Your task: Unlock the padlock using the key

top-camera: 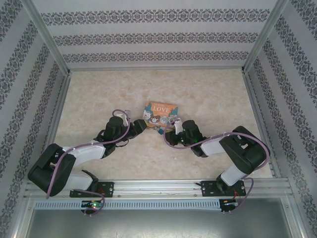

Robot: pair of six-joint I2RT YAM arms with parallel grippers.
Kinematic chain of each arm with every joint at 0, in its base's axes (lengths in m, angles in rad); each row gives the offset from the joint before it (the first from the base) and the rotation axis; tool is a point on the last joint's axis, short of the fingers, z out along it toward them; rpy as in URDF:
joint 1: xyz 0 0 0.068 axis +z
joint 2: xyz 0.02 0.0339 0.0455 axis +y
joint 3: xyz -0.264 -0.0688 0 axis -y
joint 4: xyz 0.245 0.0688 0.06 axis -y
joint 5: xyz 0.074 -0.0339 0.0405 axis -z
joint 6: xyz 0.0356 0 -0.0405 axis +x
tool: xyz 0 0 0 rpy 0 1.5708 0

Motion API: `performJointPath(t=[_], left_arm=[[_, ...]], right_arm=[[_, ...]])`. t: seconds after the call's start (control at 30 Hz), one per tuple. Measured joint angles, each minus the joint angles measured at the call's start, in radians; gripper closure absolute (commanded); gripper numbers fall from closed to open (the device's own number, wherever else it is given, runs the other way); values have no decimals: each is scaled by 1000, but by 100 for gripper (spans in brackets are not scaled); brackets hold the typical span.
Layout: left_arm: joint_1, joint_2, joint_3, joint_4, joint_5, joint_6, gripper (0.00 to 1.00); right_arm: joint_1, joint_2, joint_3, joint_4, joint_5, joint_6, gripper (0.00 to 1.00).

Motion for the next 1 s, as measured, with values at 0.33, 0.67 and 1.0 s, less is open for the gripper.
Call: performJointPath(t=[0.33, 0.67, 1.0], left_arm=[[0, 46, -81, 158, -2, -116, 47], [-8, 272, -114, 451, 5, -243, 52], [-66, 468, -126, 709, -30, -341, 54]], right_arm=[[0, -52, 36, -134, -54, 107, 100], [3, -53, 46, -147, -82, 294, 100], [33, -53, 52, -143, -71, 446, 100]])
